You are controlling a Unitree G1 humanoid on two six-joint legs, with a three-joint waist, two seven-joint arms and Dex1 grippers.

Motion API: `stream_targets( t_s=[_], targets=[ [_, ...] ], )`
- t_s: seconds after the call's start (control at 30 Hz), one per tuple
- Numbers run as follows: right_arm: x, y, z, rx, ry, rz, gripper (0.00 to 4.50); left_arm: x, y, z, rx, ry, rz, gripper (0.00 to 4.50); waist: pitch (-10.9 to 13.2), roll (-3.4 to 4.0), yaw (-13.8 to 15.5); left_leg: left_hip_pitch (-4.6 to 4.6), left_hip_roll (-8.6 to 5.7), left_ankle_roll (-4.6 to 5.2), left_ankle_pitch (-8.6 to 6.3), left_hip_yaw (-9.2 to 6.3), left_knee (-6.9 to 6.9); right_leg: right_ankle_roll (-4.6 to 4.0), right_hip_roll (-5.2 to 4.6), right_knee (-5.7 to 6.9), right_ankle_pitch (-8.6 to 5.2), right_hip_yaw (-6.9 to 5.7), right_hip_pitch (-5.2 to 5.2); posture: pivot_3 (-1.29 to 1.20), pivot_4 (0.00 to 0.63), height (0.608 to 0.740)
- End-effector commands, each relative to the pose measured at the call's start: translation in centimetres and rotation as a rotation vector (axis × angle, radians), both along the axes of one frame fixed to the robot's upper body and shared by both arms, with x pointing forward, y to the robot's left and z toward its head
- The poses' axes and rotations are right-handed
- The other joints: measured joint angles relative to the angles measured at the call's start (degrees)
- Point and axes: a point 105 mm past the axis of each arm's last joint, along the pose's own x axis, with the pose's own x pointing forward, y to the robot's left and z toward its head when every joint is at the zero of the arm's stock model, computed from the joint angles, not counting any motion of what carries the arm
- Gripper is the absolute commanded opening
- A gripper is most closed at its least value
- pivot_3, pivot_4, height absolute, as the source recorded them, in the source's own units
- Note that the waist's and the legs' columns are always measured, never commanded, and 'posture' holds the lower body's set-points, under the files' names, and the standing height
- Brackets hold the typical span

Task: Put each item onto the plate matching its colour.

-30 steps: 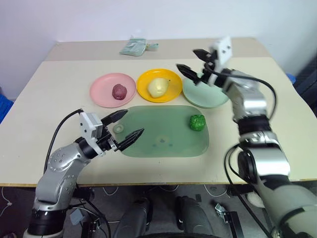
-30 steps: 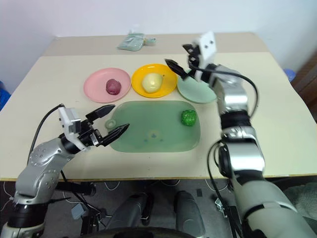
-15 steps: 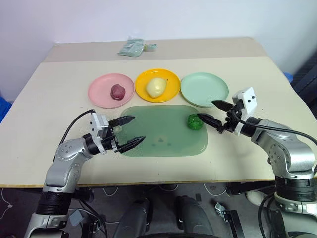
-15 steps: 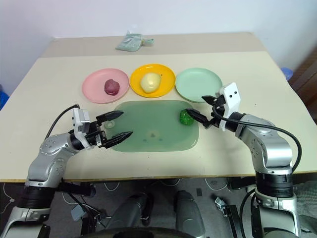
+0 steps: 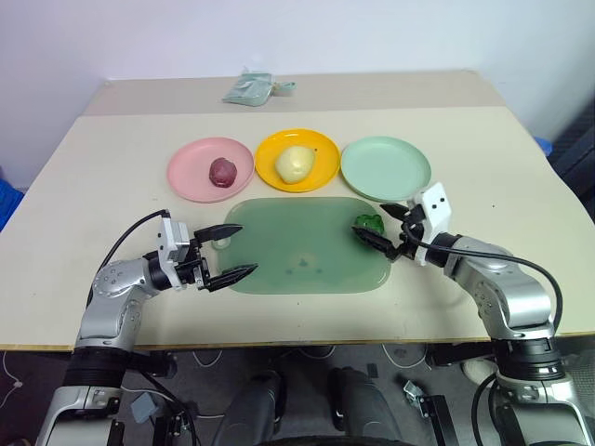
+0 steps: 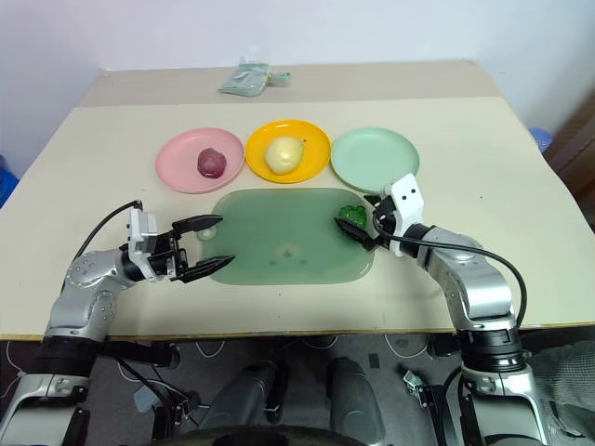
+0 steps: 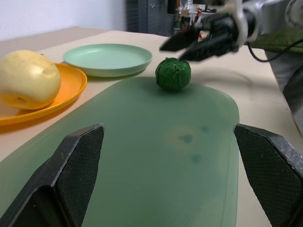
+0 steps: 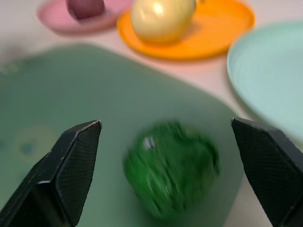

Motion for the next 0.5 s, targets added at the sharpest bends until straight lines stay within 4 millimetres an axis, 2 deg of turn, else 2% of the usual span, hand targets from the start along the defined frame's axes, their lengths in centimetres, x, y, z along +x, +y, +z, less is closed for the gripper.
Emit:
stream_targets(
  t_s=[0.03,0.27,0.3,0.33,0.4,0.43,0.5],
  targets=[
    [0.3,-0.1,-0.1,-0.024,-0.036,-0.004,4.47,-0.3,0.6,1.1,0.004,-0.050,0.003,4.50,0.00,0.00,-0.01,0.00,0.00,0.00,0.00,0.00,0.00,0.00,0.00,0.01,0.00,0.00,-0.01,0.00,0.150,0.740],
    [0.6,-0.1,-0.3,-0.006,-0.040,-0.013,4.47,-0.4,0.6,1.8,0.007,-0.067,0.000,4.50,0.00,0.00,0.01,0.00,0.00,0.00,0.00,0.00,0.01,0.00,0.01,0.01,0.00,0.00,0.00,0.00,0.150,0.740],
    [0.7,-0.1,-0.2,-0.003,-0.042,-0.017,3.93,-0.3,0.5,1.9,0.007,-0.068,0.001,4.50,0.00,0.00,0.00,0.00,0.00,0.00,0.00,0.00,0.01,0.00,0.01,0.01,0.00,0.00,0.00,0.00,0.150,0.740],
    [0.7,-0.2,-0.2,-0.002,-0.045,-0.020,3.67,-0.3,0.5,1.9,0.006,-0.070,0.002,4.50,0.00,0.00,-0.01,0.00,0.00,0.00,0.00,0.00,0.00,0.00,0.01,0.01,0.00,0.00,0.00,0.00,0.150,0.740],
    [0.7,-0.3,-0.1,-0.002,-0.049,-0.025,2.68,-0.3,0.3,2.0,0.004,-0.072,0.003,4.50,0.00,0.00,0.01,0.00,0.00,0.00,0.00,0.00,0.00,0.00,0.01,0.02,0.00,0.00,0.00,0.00,0.150,0.740],
    [0.7,-0.4,0.1,0.000,-0.059,-0.030,2.38,-0.3,0.1,2.1,0.003,-0.074,0.003,4.50,0.00,0.00,0.02,0.00,0.00,0.00,0.00,0.00,0.01,0.00,0.01,0.02,0.00,0.00,0.00,0.00,0.150,0.740],
    [0.8,-0.5,0.8,0.021,-0.079,-0.040,2.23,-0.4,-0.2,2.4,-0.001,-0.078,0.004,4.50,0.00,0.00,0.05,0.00,0.00,0.00,0.00,0.00,0.02,0.00,0.01,0.02,0.00,0.00,0.00,0.00,0.150,0.740]
  ],
)
